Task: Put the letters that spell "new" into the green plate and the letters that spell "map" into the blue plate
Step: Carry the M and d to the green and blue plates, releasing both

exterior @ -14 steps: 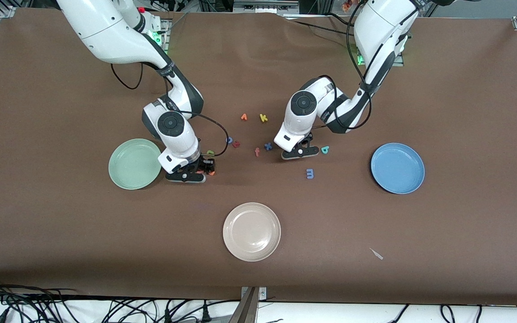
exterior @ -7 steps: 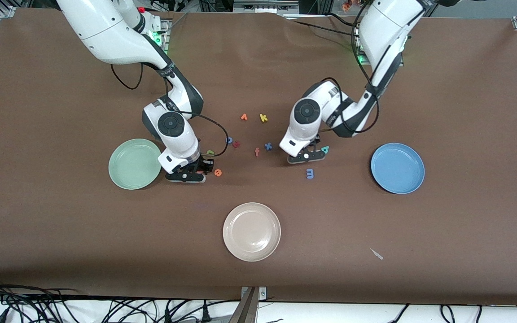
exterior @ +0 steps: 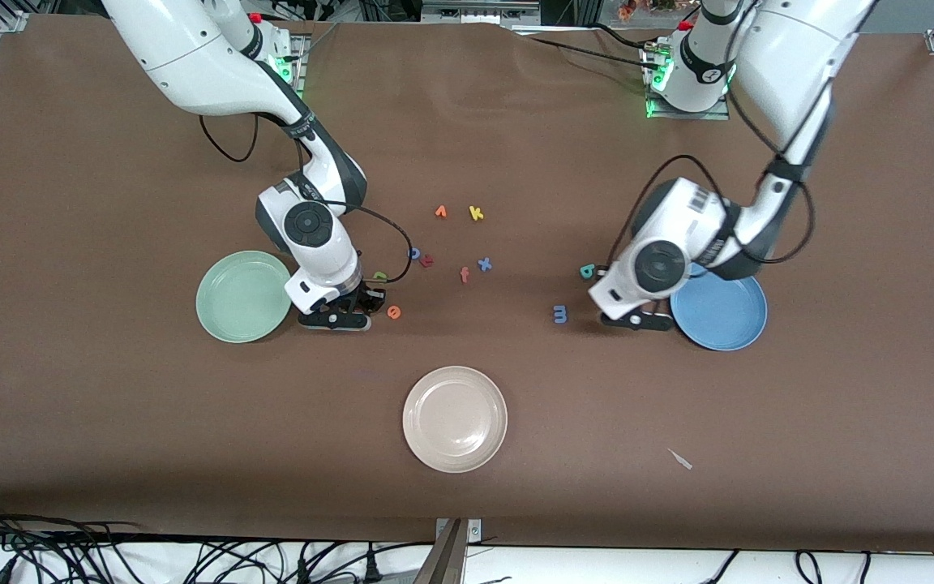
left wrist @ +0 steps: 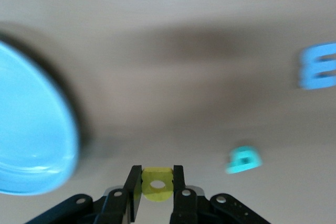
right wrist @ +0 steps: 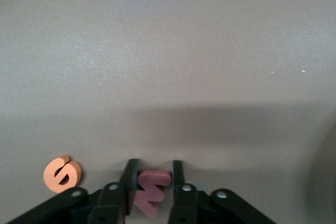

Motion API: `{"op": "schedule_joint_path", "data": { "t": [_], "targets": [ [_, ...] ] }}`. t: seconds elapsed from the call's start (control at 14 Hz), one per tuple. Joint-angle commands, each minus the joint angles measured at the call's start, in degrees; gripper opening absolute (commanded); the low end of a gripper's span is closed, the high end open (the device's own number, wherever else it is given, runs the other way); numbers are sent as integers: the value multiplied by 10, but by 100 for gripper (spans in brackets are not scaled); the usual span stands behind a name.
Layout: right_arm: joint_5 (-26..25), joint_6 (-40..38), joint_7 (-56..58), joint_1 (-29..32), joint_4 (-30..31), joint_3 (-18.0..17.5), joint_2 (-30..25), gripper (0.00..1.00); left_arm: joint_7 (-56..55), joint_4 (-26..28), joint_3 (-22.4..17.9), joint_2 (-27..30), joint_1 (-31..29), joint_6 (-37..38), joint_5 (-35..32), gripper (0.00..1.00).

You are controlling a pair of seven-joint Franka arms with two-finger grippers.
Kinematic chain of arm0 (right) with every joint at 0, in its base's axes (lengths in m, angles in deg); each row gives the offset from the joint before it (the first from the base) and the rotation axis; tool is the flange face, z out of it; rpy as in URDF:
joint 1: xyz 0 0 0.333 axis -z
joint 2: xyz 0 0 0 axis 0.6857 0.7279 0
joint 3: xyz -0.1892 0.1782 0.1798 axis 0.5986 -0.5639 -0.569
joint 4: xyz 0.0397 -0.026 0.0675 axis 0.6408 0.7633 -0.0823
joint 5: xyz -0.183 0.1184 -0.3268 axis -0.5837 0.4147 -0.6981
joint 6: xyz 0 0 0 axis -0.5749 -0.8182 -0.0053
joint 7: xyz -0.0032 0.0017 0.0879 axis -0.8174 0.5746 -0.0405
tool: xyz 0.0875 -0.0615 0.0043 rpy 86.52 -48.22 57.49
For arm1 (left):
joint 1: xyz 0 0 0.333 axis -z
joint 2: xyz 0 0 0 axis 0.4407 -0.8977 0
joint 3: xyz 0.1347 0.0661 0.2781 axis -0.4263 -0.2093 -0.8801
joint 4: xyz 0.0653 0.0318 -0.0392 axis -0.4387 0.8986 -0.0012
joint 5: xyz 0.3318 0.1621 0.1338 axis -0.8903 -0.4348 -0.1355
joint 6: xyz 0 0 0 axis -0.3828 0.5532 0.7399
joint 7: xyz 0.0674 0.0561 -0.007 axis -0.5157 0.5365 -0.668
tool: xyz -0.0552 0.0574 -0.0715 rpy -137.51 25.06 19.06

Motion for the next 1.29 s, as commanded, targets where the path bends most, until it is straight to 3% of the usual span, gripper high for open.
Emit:
{"op": "schedule_joint_path", "data": {
  "t": [0.0, 0.14, 0.43, 0.57, 0.64, 0.72, 0.93, 1.07, 1.22],
  "targets": [
    [-10, 10, -12, -1, 5, 1, 4, 21, 107, 5, 7, 9, -55, 15, 6, 14],
    [-10, 9, -11, 0, 5, 1, 4, 13, 164, 5, 5, 6, -81, 15, 4, 14],
    [-10, 3, 10, 4, 2, 7, -8, 12, 213, 5, 3, -22, -114, 8, -60, 17],
    [-9, -28, 37, 5, -3, 16, -21, 12, 242, -6, 2, -27, -121, 8, -64, 58],
    [-5, -44, 55, 6, -5, 22, -29, 12, 265, -19, 3, -27, -125, 11, -58, 97],
    [-2, -58, 72, 10, -10, 24, -36, 12, 264, -30, 5, -26, -124, 14, -47, 100],
    [1, -117, 135, 37, -27, 24, -56, 12, 97, -56, 9, -38, -86, 6, 3, 100],
    [1, -145, 194, 60, -29, 24, -72, 12, 42, -88, 9, -62, -50, -2, 31, 100],
    [5, -160, 259, 84, -20, 26, -91, 12, -25, -87, 10, -64, -24, -64, 54, 100]
  ]
}}
